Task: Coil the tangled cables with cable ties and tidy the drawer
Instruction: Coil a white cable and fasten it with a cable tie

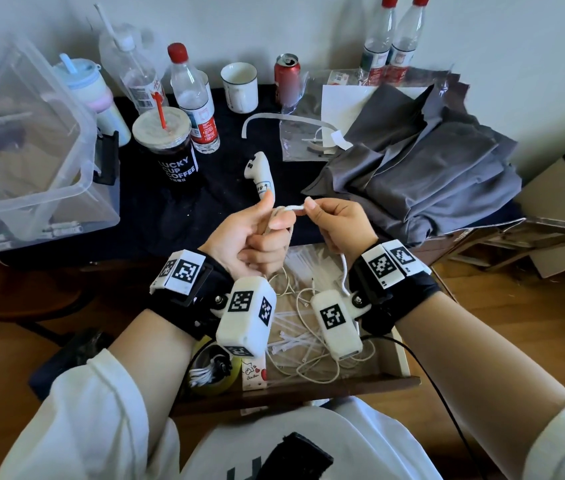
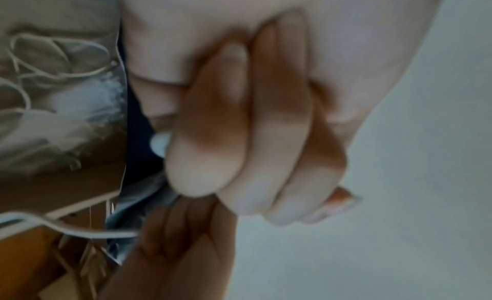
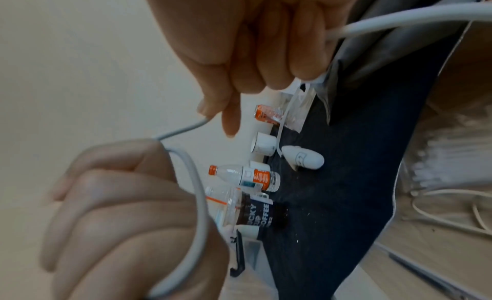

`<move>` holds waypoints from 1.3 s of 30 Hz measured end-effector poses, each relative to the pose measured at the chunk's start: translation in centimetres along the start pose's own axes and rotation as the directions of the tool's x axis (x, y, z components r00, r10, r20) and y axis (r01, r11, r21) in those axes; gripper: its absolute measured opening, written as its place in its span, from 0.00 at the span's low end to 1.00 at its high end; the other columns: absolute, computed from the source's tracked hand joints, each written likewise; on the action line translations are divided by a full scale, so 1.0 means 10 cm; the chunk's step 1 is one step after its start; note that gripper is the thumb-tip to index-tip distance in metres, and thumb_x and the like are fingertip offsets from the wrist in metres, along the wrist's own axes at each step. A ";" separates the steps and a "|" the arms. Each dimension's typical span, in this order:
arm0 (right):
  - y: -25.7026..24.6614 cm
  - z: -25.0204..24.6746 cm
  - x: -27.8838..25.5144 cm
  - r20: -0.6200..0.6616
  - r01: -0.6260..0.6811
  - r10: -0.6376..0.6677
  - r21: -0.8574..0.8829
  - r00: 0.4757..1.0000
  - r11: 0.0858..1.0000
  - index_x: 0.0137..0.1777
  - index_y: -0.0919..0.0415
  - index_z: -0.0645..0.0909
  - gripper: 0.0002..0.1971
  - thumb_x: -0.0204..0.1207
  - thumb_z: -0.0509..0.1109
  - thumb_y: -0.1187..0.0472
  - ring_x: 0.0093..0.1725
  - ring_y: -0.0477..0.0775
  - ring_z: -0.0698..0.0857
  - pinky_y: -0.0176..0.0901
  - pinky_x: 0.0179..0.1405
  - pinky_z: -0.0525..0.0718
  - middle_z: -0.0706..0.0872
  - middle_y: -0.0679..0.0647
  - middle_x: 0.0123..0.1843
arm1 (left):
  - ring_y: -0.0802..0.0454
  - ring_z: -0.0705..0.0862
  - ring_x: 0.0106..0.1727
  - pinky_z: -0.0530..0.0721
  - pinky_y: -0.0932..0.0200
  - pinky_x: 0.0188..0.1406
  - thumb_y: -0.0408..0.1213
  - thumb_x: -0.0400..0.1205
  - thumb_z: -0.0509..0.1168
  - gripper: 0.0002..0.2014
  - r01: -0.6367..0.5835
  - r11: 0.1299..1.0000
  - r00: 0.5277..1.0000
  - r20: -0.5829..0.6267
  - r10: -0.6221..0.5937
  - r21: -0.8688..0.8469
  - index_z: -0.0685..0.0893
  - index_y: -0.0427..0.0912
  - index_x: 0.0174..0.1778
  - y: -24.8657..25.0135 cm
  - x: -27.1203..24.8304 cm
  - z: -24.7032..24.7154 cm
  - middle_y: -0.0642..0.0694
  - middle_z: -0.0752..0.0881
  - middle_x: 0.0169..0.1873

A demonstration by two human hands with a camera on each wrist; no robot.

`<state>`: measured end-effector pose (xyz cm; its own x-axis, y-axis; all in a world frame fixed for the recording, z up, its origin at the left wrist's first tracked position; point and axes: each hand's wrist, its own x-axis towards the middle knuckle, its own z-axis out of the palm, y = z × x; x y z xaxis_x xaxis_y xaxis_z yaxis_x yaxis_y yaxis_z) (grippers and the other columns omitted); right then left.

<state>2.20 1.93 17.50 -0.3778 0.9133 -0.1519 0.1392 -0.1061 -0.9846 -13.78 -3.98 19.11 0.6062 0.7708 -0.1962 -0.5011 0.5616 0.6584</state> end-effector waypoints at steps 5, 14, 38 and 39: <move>-0.04 0.05 -0.06 0.272 -0.080 0.055 0.083 0.961 0.993 0.36 0.50 0.84 0.14 0.81 0.62 0.59 0.16 0.40 0.56 0.29 0.14 0.54 0.61 0.43 0.17 | 0.57 0.55 0.13 0.59 0.65 0.16 0.52 0.83 0.48 0.23 -0.025 0.994 0.999 0.029 0.028 -0.107 0.76 0.47 0.26 0.09 0.01 -0.02 0.54 0.58 0.15; -0.06 0.10 -0.03 0.309 -0.086 0.032 0.162 0.951 0.983 0.34 0.60 0.72 0.17 0.85 0.54 0.59 0.16 0.40 0.56 0.27 0.15 0.52 0.66 0.45 0.18 | 0.57 0.49 0.14 0.54 0.66 0.13 0.43 0.77 0.53 0.19 -0.044 0.996 0.947 -0.322 0.018 -0.075 0.76 0.44 0.20 0.09 0.05 0.05 0.55 0.63 0.10; 0.08 0.07 0.00 0.360 -0.087 0.198 -0.302 0.912 0.949 0.48 0.57 0.83 0.13 0.85 0.57 0.58 0.12 0.38 0.59 0.29 0.12 0.57 0.65 0.42 0.14 | 0.62 0.67 0.16 0.74 0.70 0.25 0.40 0.87 0.47 0.20 -0.409 0.912 0.826 -0.417 0.379 0.021 0.69 0.34 0.72 0.20 0.18 0.11 0.56 0.68 0.17; 0.06 0.10 -0.03 0.403 -0.107 0.227 -0.299 0.887 0.948 0.52 0.58 0.83 0.13 0.85 0.56 0.58 0.13 0.38 0.59 0.29 0.12 0.57 0.64 0.41 0.13 | 0.62 0.68 0.17 0.77 0.69 0.27 0.39 0.88 0.46 0.20 -0.416 0.908 0.806 -0.445 0.390 0.042 0.65 0.35 0.75 0.20 0.21 0.09 0.56 0.70 0.17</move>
<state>1.46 1.21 16.84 -0.6721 0.6275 -0.3931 0.4463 -0.0804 -0.8913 -12.93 -1.50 20.62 0.0190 0.9742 -0.2249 -0.6817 0.1772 0.7099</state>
